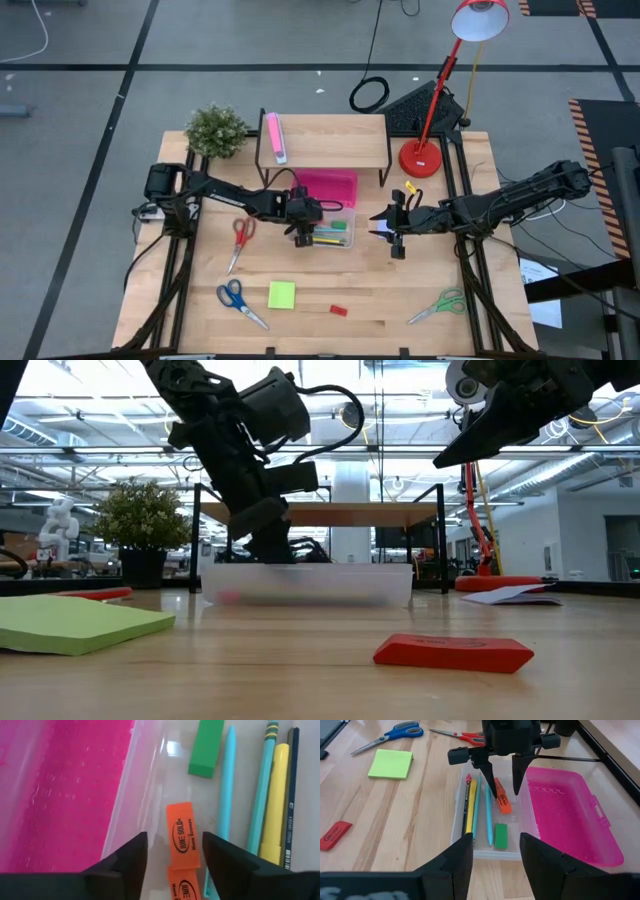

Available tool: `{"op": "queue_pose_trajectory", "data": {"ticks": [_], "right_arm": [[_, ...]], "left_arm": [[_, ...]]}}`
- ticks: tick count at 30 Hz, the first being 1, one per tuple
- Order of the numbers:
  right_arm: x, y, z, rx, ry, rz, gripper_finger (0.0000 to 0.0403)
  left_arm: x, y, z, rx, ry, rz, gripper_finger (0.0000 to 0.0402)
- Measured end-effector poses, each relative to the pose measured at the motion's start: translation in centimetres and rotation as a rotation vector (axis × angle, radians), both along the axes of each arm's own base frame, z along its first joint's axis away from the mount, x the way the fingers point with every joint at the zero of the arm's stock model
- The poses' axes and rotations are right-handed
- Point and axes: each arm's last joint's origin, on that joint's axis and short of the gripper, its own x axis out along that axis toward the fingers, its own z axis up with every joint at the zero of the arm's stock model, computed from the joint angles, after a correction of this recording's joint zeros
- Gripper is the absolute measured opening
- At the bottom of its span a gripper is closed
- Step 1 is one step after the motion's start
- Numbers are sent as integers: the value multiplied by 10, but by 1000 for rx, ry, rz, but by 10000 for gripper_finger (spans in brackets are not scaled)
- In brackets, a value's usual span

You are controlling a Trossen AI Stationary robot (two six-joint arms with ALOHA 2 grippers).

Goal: Pack school essentials
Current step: Put the red eraser into the supply box

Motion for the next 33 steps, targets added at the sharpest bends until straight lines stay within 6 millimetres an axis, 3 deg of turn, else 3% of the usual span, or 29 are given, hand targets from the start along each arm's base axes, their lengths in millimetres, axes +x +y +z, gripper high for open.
{"op": "queue_pose_trajectory", "data": {"ticks": [3,6,12,19,26,33], "right_arm": [[0,0,0,0,0,0,157],[0,0,0,7,-1,-5,157],[1,0,1,41,-16,-24,157],[3,1,4,87,-63,-43,157],[3,2,3,165,-63,-87,157],[1,25,-5,188,-40,-75,157]], "left_arm": [[-1,-3,12,-20,-54,25,210],[-3,-14,39,-39,-150,16,212],[-11,-57,69,-61,-270,-104,196],[-19,-115,66,-36,-319,-170,208],[-19,-156,68,-96,-464,-254,250],[-16,-188,43,-156,-498,-295,265]]}}
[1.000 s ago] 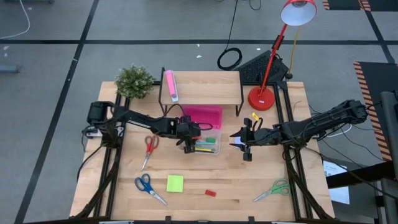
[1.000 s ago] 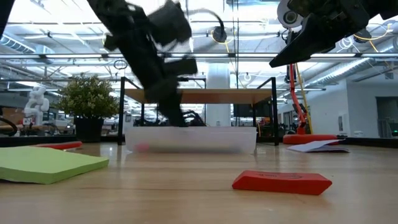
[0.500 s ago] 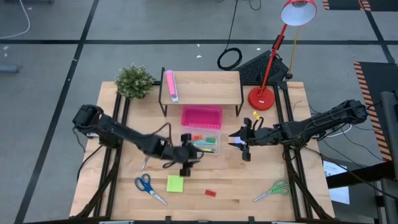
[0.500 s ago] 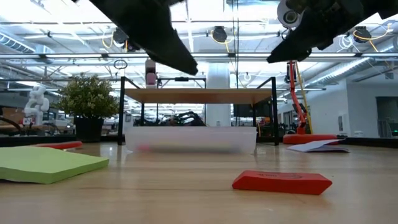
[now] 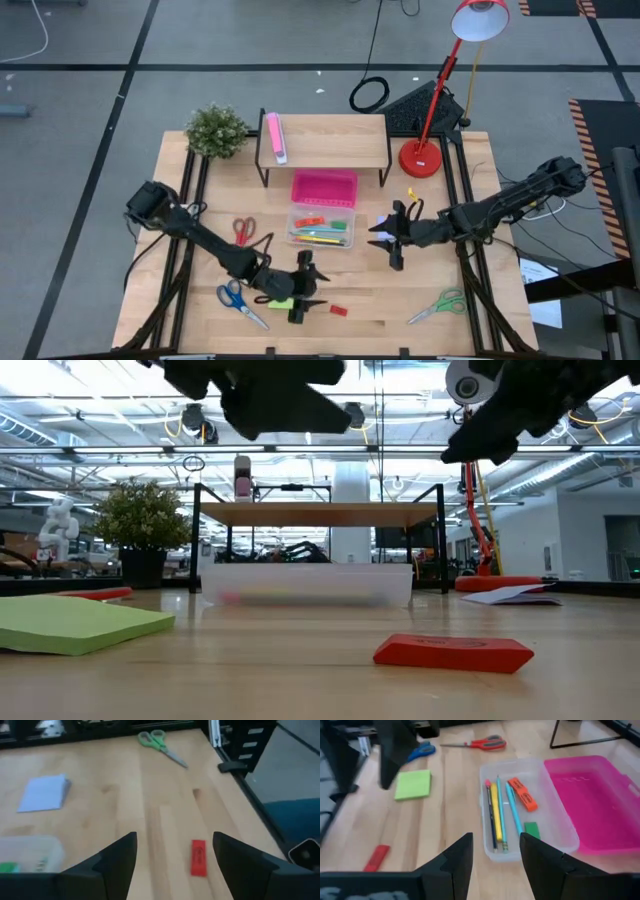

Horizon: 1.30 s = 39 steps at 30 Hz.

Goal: Pack school essentials
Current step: Put the red eraser into the supply box

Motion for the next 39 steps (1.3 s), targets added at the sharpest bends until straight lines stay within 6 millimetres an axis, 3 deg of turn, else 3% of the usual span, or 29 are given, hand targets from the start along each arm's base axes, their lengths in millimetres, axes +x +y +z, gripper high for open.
{"op": "queue_pose_trajectory", "data": {"ticks": [7,13,26,31,39], "right_arm": [[-6,13,1,-2,-14,26,157],[-8,18,1,12,-15,42,157],[-9,21,1,-13,-13,72,157],[-9,21,1,-22,-11,77,157],[-9,21,1,-24,-10,80,157]], "left_arm": [[13,-20,-31,-12,64,-10,250],[36,-39,-54,14,110,-23,248],[46,-34,-82,-22,223,-1,241],[48,-34,-88,-23,222,-14,209],[48,-33,-88,-17,226,-12,127]]}}
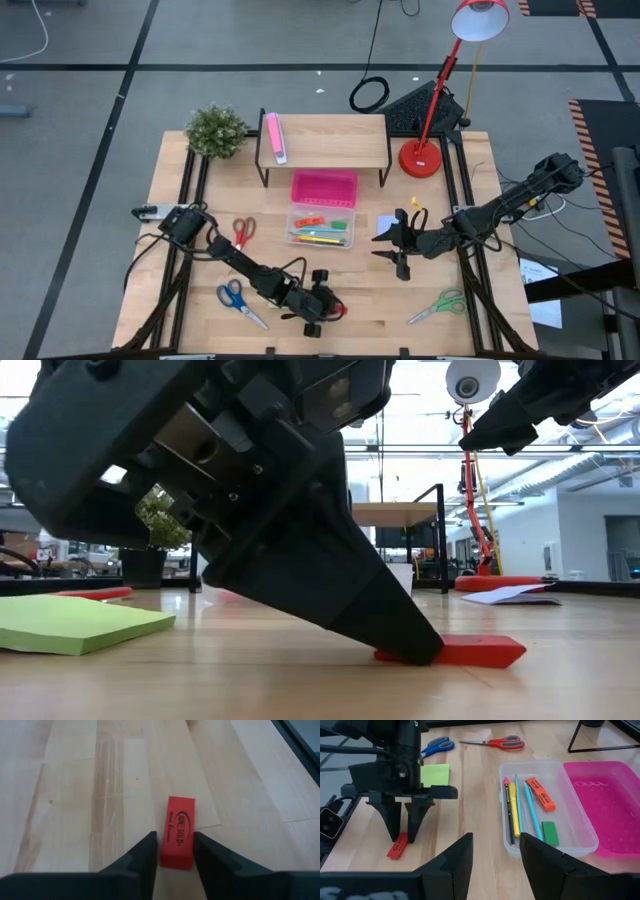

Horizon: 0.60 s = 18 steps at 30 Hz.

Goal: Pack school essentials
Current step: Put the red eraser into the supply box

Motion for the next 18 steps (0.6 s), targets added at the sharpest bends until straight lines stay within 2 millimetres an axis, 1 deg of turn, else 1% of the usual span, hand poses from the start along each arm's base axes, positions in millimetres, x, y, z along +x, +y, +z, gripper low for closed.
{"op": "queue_pose_trajectory", "data": {"ticks": [4,6,10,12,14,18], "right_arm": [[0,0,0,1,0,2,157],[0,0,0,1,0,2,157],[0,0,0,1,0,2,157],[0,0,0,1,0,2,157],[0,0,0,0,3,3,157],[0,0,-1,-6,7,5,157]], "left_arm": [[0,1,0,-1,5,6,101],[1,2,0,-2,3,7,95],[2,6,6,3,-2,-5,94],[1,10,15,20,1,-14,93],[2,15,28,25,-22,-20,93],[1,31,51,77,-16,-27,93]]}}
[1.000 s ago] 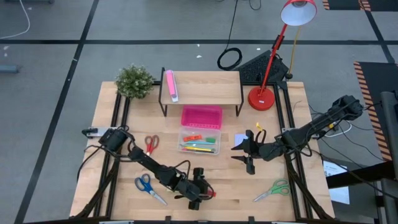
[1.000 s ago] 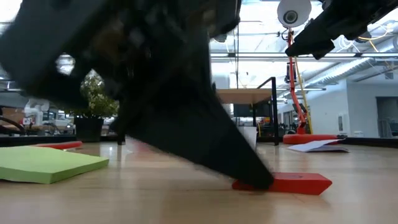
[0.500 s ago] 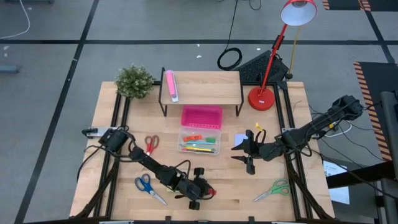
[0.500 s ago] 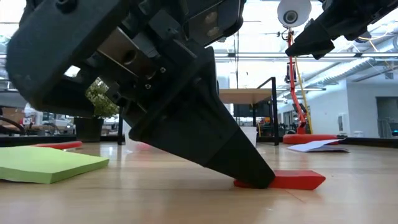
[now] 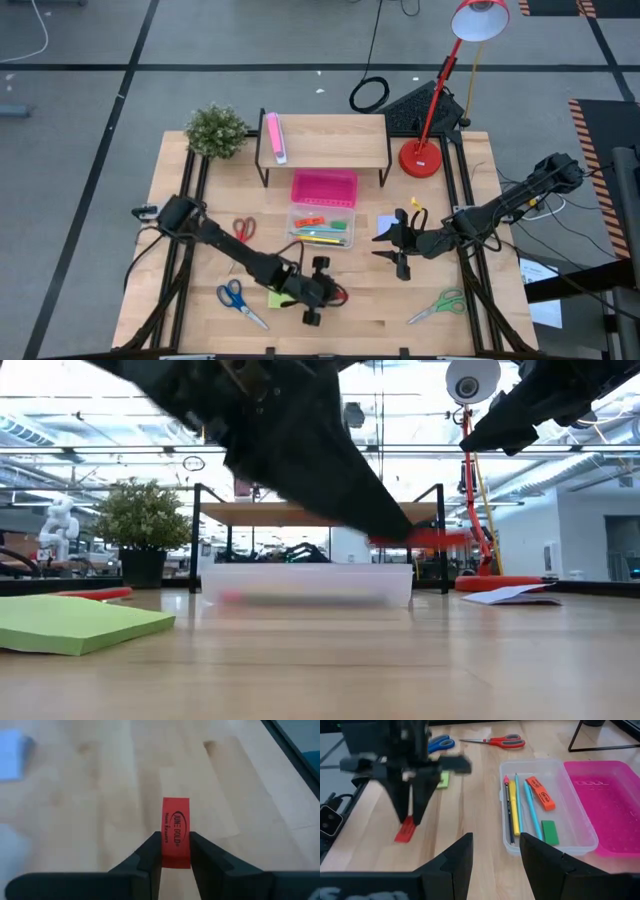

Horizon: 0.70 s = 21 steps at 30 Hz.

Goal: Pack school essentials
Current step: Put the red eraser into the supply box

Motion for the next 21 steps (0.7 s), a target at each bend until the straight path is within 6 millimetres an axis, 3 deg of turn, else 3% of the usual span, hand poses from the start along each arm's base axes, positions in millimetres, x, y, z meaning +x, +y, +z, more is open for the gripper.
{"op": "queue_pose_trajectory", "data": {"ticks": [4,11,17,21], "right_arm": [[0,0,0,-6,0,3,157],[0,0,0,-14,0,8,157],[0,0,0,-16,1,9,157],[0,0,-1,-16,1,9,157]], "left_arm": [[-2,24,27,84,-1,13,93],[3,84,52,232,9,121,93],[14,144,45,247,60,219,93],[19,172,31,192,112,261,93]]}}
